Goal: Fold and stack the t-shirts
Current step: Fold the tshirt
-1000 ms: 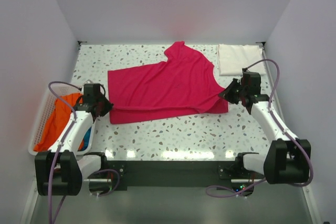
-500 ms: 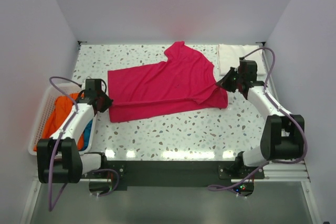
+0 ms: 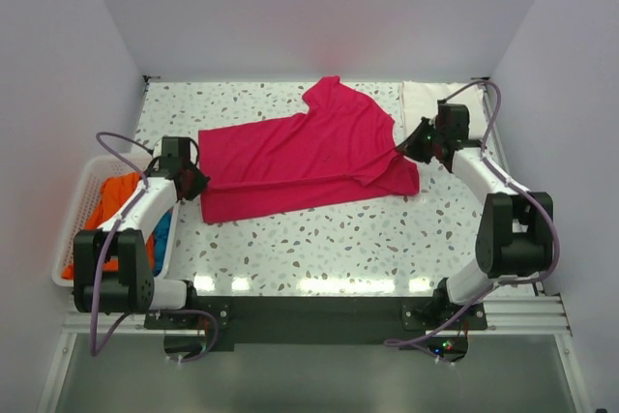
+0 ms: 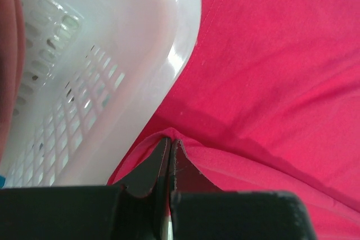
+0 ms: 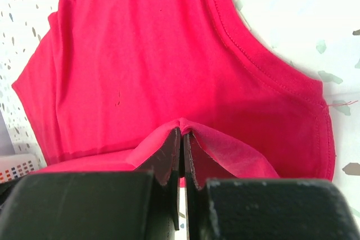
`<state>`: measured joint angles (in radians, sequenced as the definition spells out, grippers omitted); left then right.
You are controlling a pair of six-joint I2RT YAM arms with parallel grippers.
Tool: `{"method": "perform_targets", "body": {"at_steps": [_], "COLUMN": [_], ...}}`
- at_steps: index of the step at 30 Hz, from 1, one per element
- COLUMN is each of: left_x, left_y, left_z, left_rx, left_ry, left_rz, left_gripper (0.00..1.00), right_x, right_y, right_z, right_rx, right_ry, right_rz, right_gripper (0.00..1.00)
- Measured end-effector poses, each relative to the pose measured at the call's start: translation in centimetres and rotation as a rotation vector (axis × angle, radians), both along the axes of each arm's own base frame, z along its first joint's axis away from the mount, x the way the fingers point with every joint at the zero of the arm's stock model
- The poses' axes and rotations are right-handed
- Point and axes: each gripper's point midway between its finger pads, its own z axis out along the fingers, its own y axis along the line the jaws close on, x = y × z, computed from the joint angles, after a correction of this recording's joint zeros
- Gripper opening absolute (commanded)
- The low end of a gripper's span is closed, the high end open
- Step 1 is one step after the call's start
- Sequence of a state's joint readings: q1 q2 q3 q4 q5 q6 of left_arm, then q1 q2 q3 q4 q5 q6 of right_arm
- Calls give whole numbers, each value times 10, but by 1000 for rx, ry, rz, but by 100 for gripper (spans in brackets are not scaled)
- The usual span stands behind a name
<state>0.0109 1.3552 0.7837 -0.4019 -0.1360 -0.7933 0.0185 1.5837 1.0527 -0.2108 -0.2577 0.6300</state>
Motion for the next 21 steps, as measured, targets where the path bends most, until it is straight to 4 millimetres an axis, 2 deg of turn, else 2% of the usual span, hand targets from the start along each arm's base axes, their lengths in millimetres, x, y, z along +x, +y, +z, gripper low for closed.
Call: {"method": "perform_targets", "body": {"at_steps": [8, 13, 21], "left_x": [11, 15, 26], "left_y": [0, -2, -1], "left_z": [-6, -12, -12], "left_rx": [0, -1, 0], "left_ry": [0, 8, 3], "left_rz": [0, -5, -5], "left_gripper": [0, 0, 2], "right_x": [15, 31, 48], "right_y": [1, 5, 5], "right_z": [-11, -17, -15], "right_rx": [4, 16, 11], "right_ry": [21, 29, 18], "right_rz": [5, 18, 24], "right_gripper": [0, 0, 0]}}
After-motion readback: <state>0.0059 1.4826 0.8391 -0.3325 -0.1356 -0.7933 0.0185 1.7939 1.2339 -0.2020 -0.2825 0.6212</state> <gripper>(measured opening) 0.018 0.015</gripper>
